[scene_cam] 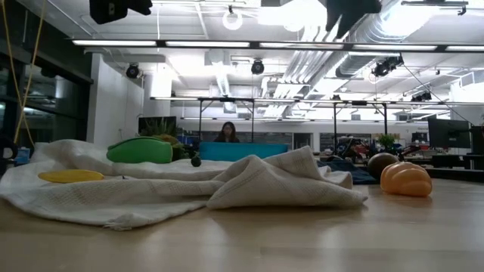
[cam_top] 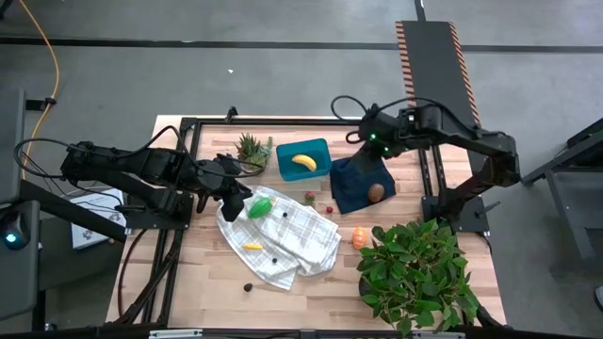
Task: Pick and placing Produce into tupperware
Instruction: Put the kiwi into the blue bin
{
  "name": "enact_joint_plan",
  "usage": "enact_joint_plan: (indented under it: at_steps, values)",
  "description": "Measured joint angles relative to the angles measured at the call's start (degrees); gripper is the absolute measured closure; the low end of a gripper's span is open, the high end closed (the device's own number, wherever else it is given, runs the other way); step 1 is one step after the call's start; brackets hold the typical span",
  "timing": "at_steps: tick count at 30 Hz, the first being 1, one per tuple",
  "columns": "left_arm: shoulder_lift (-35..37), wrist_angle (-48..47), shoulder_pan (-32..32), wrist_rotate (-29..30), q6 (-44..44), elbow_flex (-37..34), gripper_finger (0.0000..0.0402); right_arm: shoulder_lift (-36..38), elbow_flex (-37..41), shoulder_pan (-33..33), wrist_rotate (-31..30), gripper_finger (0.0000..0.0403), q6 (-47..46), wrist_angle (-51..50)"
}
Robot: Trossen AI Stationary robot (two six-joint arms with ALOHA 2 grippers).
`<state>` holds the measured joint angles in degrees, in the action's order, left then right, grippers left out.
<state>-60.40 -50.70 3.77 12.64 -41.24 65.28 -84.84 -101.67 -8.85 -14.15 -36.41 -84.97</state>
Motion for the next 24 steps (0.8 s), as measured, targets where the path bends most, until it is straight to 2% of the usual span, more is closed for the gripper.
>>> enact_joint_plan:
  at_steps: [5,10,18,21,24]
  values:
    - [0.0,-0.09,0.0,0.0,-1.06,0.0,0.0355,0.0,0.04,3.25,-2.01,0.0217,-6.41,-5.16]
    - [0.0,-0.87,0.0,0.0,-1.06,0.0,0.0355,1.79,2.24,7.08,-4.5,0.0217,-11.94,-4.55]
    - [-0.02,-1.44,0.0,-4.95,3.19,0.0,0.0355,8.01,14.2,11.82,-4.47,0.0217,-32.41,-3.9]
    - [-0.02,-1.41,0.0,-7.39,3.59,0.0,0.0355,10.51,18.89,12.1,-3.37,0.0217,-41.18,-0.44]
    - [-0.02,-1.45,0.0,-10.19,6.11,0.0,0.0355,11.85,22.11,11.54,-3.27,0.0217,-46.2,4.35]
